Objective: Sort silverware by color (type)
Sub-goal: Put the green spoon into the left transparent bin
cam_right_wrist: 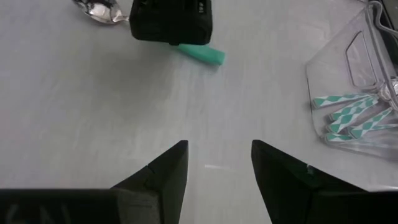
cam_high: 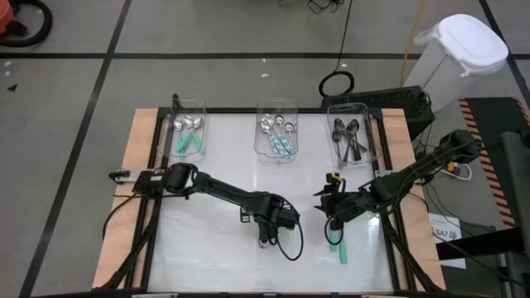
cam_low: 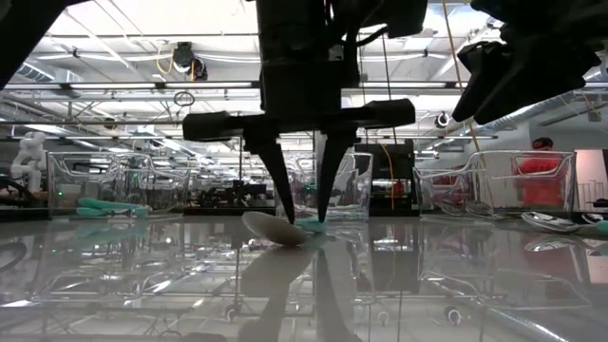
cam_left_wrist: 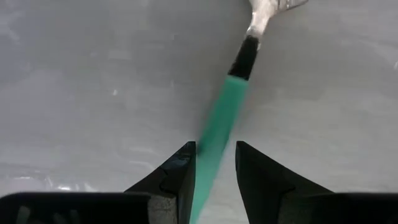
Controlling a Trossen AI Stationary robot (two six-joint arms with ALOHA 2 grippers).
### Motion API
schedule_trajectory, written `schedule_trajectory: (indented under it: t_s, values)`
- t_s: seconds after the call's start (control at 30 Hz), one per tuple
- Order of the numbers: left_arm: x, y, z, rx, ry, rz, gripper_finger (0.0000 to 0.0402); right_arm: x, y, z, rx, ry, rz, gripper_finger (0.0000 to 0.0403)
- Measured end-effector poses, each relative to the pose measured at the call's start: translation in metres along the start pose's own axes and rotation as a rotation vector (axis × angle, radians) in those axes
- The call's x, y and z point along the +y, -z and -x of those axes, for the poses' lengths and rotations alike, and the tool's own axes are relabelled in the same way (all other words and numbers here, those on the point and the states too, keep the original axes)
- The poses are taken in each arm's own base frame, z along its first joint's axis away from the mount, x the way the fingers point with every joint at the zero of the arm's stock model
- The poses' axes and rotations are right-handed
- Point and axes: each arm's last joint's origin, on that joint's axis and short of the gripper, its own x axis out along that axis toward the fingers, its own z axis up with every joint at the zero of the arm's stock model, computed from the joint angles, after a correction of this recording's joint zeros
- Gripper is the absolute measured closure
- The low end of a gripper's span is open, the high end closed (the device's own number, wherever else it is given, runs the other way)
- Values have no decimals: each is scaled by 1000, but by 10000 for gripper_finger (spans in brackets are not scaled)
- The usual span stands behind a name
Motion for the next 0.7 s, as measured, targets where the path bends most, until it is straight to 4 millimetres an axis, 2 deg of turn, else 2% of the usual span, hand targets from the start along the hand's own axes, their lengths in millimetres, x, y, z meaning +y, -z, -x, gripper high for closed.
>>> schedule_trajectory:
  t_s: [0.23, 0.53, 0.7]
  values:
    - [0, 0, -5, 1, 12, -33, 289, 0, 0, 0, -1, 0, 0, 232]
    - [2, 11, -7, -13, 35, 9, 289, 0, 0, 0, 0, 0, 4, 232]
    - [2, 11, -16, -28, 58, 7, 289, 0, 0, 0, 0, 0, 4, 232]
